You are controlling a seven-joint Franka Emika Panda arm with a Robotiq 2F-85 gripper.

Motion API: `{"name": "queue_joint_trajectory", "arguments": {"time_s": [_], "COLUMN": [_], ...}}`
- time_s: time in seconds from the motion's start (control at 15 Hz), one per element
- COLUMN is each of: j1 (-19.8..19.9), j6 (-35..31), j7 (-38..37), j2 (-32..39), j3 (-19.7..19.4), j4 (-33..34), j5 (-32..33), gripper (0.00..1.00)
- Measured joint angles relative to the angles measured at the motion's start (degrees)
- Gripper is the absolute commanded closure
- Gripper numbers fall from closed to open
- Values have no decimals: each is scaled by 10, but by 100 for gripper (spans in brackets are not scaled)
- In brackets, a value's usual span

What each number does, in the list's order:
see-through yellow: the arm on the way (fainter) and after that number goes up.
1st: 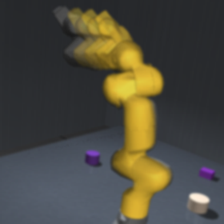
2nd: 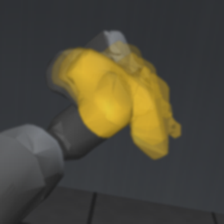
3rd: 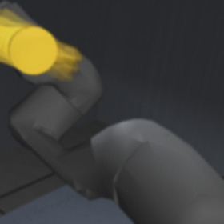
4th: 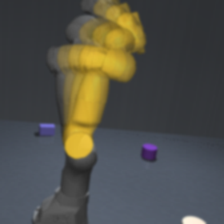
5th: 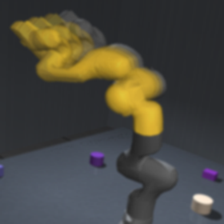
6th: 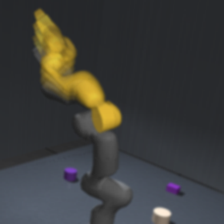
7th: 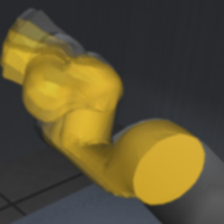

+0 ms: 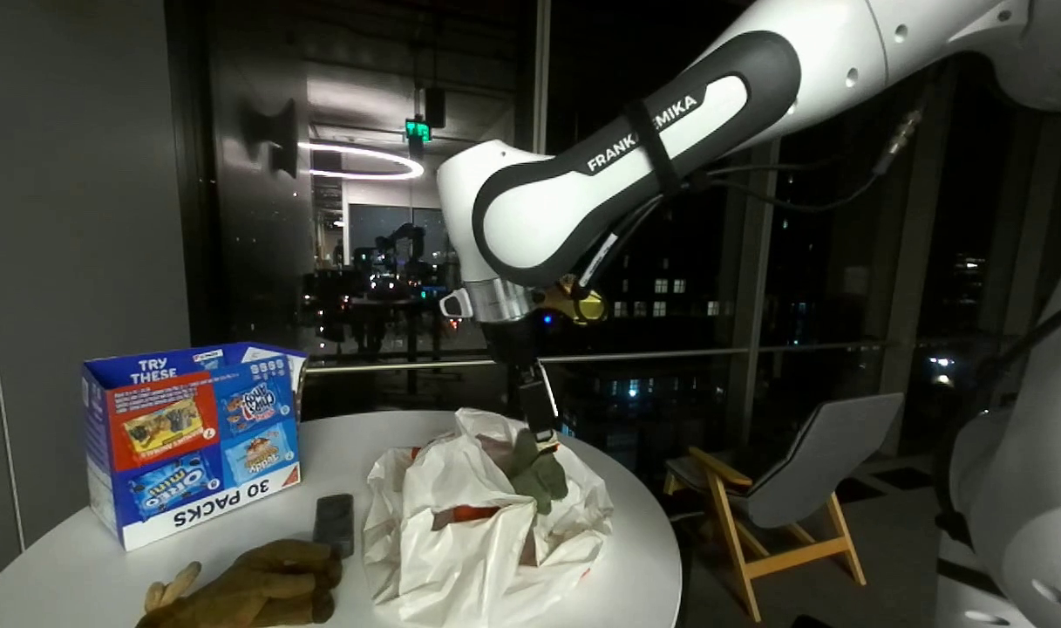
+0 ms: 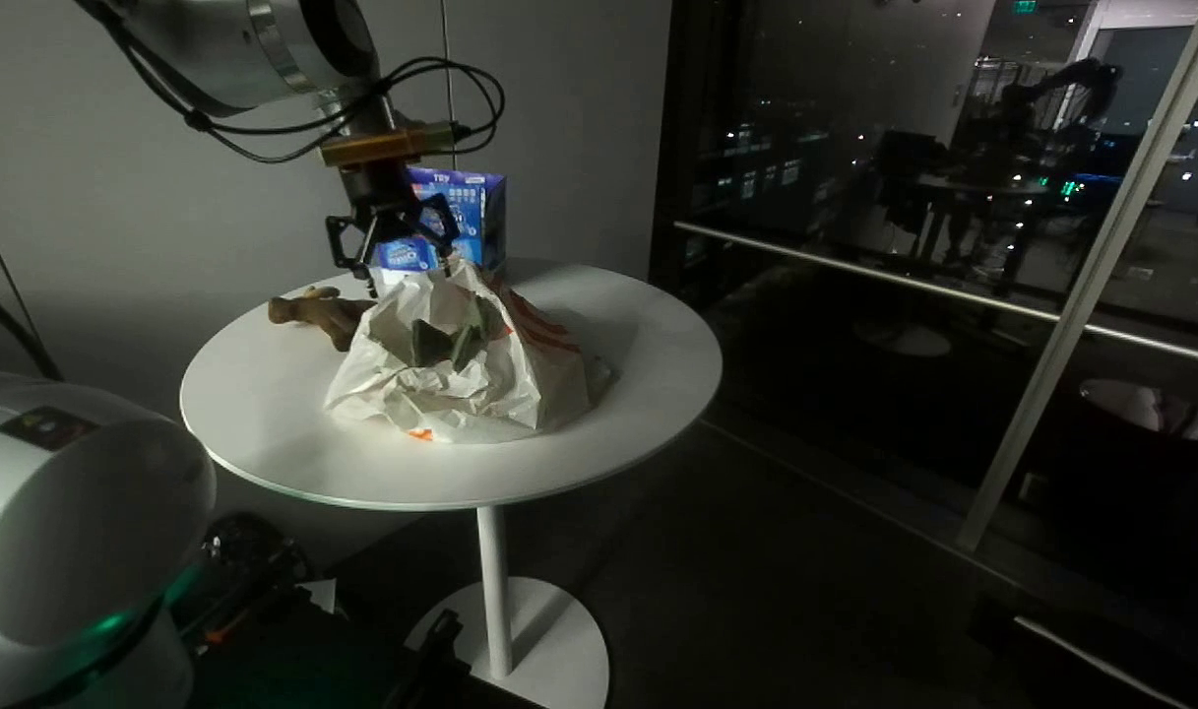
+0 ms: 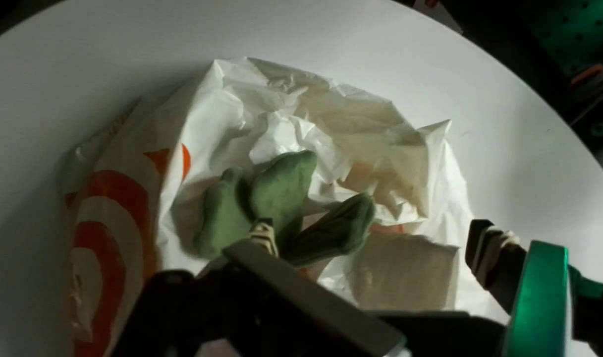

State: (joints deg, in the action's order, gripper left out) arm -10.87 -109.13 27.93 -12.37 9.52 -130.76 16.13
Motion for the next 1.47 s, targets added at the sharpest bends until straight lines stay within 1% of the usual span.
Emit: {"name": "queue_joint_trajectory", "arguments": {"time_s": [0.13, 0.27, 0.53, 0.67, 1.07, 1.2, 1.47], "j1": [-19, -41, -82, -87, -86, -89, -101], "j6": [33, 56, 65, 70, 72, 43, -60], "j7": [18, 30, 31, 20, 21, 41, 79], "j2": [0, 4, 23, 29, 32, 42, 90], "j3": [14, 36, 80, 88, 87, 87, 96], "j4": [2, 4, 18, 21, 21, 19, 28], "j5": [4, 10, 27, 35, 36, 32, 47], "gripper": [0, 0, 0, 0, 0, 0, 0]}}
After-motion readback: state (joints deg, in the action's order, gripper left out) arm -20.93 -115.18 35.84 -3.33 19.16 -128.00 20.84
